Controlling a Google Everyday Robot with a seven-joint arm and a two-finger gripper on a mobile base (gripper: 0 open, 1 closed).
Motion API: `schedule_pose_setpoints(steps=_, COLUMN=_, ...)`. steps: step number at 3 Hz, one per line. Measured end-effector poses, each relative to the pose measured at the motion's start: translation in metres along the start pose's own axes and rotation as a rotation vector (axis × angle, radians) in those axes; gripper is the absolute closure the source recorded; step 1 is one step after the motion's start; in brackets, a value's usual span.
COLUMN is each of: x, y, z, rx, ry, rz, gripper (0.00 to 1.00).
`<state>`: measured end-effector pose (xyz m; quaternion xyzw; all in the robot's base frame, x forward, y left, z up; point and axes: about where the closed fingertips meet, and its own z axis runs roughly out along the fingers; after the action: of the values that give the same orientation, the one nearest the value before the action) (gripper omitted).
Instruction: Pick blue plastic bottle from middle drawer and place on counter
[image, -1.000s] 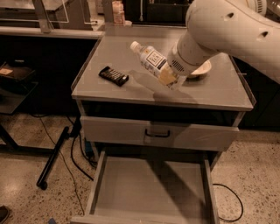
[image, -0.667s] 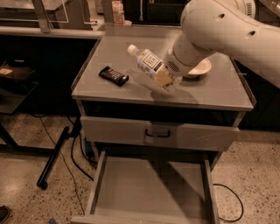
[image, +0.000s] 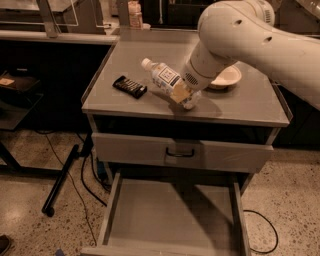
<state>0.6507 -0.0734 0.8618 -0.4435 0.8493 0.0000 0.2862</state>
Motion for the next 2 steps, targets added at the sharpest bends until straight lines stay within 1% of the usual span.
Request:
schedule_pose_setpoints(steps=1, x=0.0005, y=0.0013, z=0.0092, rx=-0.021, ry=0.006, rz=0.006, gripper=1.00)
schedule_pose_setpoints(steps=2, x=0.0006, y=0.0015, z=0.0107, rx=-0.025, ry=0.007, rz=0.007, gripper=0.87)
